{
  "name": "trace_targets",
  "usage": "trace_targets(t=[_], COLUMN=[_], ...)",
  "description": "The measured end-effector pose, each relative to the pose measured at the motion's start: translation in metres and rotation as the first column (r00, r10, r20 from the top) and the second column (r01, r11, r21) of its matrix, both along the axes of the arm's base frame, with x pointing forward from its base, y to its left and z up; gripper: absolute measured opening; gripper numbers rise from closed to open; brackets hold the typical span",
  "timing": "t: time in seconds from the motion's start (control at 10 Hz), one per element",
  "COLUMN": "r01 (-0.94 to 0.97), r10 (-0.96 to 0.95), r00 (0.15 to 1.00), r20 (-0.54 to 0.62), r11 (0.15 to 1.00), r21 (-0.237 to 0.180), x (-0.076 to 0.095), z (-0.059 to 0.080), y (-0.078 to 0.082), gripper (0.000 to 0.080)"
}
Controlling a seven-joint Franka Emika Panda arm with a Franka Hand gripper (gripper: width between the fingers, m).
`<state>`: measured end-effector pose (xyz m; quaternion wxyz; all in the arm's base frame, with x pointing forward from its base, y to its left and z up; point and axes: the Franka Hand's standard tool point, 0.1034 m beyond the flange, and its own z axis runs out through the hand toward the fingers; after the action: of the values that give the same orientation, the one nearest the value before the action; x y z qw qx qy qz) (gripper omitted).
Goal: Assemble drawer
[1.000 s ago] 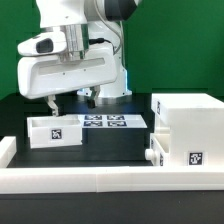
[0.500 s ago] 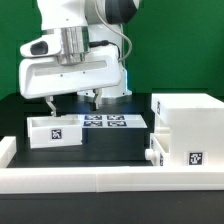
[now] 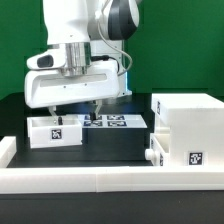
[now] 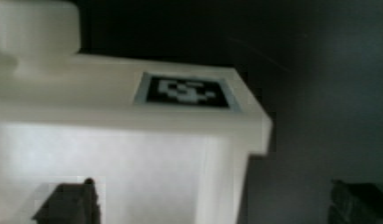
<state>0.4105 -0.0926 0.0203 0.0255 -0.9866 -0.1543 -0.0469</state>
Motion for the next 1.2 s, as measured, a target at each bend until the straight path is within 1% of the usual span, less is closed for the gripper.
trace_targets(t=[0.1,0.3,0.4,0.5,0.7,0.8,0.9,1.0,1.2], r01=[0.003,0.007,0.008,0.009,0.011,0.011,0.010,0.007,0.007], r10=[-0.003,-0.007,-0.008,-0.009,-0.011,-0.011,-0.010,-0.007,-0.007], r00=[1.000,1.000,1.000,1.000,1.000,1.000,1.000,1.000,1.000], r20=[-0.011,-0.012,-0.007,-0.010,-0.011,-0.011,-0.011,-0.008,-0.006], r11=[1.000,1.000,1.000,1.000,1.000,1.000,1.000,1.000,1.000], r21=[0.005,0.006,0.004,0.005,0.004,0.004,0.004,0.003,0.003], x=[-0.0038,-0.0066,-0.0066,-0.0075,-0.0080,-0.0080,-0.0076,-0.0061,-0.0048], z=[-0.0066,-0.0134,-0.0149,-0.0160,-0.0163,-0.0163,-0.0161,-0.0151,-0.0144], y=[0.0000,0.0001,-0.0005,-0.0006,-0.0017,-0.0016,-0.0010,-0.0003,0.0005], gripper=[0.0649,0.0649,0.0517,0.0517,0.0244,0.0244,0.0073,0.0041,0.0041])
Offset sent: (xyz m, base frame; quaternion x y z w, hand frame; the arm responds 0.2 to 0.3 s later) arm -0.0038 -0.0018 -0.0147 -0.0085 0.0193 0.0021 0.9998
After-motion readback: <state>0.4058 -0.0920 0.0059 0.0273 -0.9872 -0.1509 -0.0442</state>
